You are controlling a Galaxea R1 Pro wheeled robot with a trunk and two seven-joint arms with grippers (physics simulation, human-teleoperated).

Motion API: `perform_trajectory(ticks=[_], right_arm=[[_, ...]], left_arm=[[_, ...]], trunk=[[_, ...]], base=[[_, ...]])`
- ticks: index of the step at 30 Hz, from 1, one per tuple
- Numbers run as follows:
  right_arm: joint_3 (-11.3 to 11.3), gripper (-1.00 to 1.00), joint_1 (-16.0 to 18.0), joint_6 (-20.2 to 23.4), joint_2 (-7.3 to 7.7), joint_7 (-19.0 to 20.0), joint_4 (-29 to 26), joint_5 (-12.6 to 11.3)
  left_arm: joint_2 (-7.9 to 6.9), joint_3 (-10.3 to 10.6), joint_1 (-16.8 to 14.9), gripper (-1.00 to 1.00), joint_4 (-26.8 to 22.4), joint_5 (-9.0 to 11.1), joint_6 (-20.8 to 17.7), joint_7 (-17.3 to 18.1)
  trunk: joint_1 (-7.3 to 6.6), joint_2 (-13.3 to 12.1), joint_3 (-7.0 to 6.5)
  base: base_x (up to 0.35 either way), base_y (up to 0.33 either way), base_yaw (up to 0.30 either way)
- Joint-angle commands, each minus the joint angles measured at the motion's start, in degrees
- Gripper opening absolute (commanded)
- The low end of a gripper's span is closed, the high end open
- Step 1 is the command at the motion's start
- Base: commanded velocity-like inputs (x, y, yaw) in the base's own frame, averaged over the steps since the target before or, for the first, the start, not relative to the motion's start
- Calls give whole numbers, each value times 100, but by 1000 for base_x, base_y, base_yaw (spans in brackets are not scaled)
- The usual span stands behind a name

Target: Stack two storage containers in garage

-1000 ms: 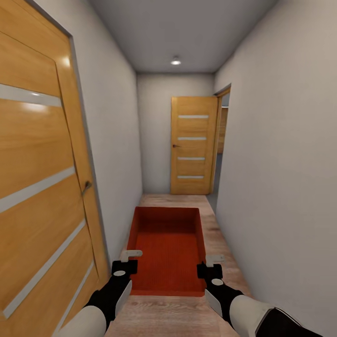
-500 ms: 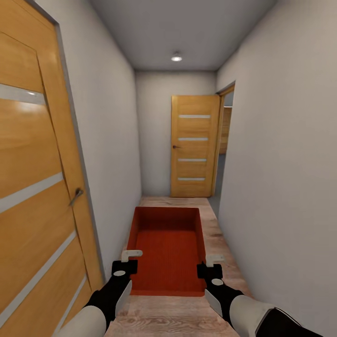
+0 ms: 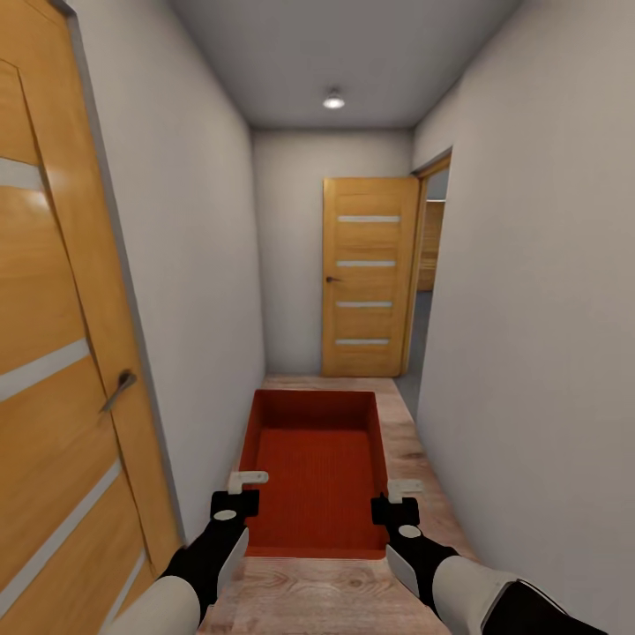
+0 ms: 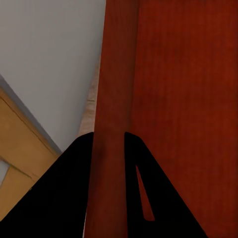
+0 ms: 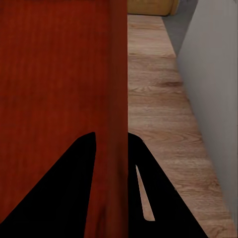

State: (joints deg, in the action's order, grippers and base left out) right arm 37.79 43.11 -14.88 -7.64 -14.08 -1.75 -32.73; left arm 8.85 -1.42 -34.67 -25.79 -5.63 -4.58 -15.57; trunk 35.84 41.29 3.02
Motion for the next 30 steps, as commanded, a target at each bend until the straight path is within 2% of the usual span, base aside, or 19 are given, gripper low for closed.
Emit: perform_trajectory(ticks=[1, 30], right_arm=[[-97, -100, 4, 2, 0, 13, -28, 92], [-97, -100, 4, 2, 0, 19, -28, 92]], left_arm=[[3, -412, -4, -100, -6, -61, -52, -34], [3, -412, -4, -100, -5, -61, -52, -34]], trunk=[[5, 8, 9], [5, 8, 9]], base=[[321, 0, 0], [321, 0, 0]])
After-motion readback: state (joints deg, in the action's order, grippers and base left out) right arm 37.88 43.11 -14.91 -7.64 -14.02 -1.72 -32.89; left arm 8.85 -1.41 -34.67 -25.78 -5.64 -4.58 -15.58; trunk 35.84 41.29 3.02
